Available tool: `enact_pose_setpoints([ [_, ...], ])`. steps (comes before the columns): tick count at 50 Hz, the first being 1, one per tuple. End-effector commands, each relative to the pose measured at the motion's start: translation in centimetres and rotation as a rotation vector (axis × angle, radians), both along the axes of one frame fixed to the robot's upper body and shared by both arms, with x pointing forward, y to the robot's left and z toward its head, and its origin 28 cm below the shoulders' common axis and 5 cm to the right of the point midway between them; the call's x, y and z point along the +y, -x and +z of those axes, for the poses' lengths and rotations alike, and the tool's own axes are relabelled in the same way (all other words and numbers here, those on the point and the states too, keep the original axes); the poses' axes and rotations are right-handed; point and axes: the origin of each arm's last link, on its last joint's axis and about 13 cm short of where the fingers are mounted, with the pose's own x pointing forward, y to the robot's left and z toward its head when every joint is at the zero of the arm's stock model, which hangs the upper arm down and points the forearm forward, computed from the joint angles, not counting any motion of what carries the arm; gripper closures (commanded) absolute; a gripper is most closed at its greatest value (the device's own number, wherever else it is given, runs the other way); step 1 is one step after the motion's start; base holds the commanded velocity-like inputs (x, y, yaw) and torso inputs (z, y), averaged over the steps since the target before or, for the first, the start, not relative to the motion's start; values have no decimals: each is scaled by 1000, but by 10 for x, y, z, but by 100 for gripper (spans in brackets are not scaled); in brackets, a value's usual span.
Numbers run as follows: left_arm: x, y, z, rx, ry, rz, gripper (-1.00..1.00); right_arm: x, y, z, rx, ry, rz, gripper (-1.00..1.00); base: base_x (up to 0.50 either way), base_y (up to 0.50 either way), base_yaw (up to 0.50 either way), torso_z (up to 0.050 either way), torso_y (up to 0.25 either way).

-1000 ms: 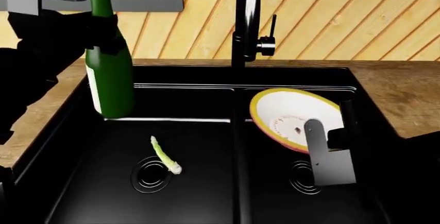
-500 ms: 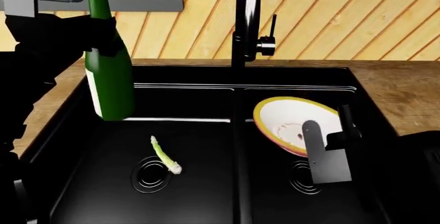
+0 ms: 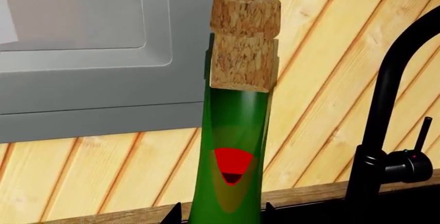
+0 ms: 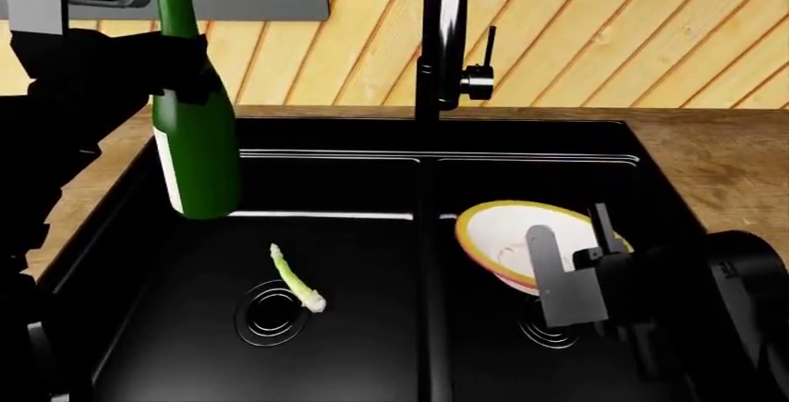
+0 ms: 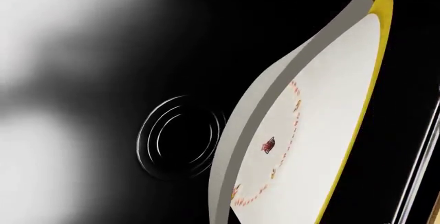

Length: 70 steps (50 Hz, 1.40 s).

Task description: Pick the bowl and bottle and place them in the sink. Then turn on the water.

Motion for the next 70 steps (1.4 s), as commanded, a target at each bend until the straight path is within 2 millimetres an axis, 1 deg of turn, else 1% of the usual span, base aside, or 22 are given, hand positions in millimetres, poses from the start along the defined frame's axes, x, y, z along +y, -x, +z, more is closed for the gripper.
enact_pose_setpoints([
  [1,-2,-1,5,-52,-14,-29,100,-1,-2,-6,-3,14,-3,100,0,0,0,0,0],
  [8,-1,0,5,-52,-12,-31,100,1,-5,-15,20,20,-3,100,0,0,0,0,1],
  [26,-1,1,5,-51,-10,-29,100,1,-6,-29,58,26,-4,100,0,0,0,1,2],
  [41,-1,2,4,-50,-11,-29,100,2,-4,-33,92,33,0,100,0,0,0,1,1],
  [42,-1,2,4,-50,-11,-29,100,2,-4,-33,91,35,-3,-100,0,0,0,0,0],
  [50,-1,2,4,-51,-9,-29,100,1,-1,-25,99,52,5,-100,0,0,0,0,1],
  [56,0,2,4,-50,-6,-28,100,0,1,-13,100,59,15,-100,0,0,0,0,2],
  [70,0,1,5,-51,-9,-32,100,-1,3,52,4,33,13,-100,0,0,0,1,1],
])
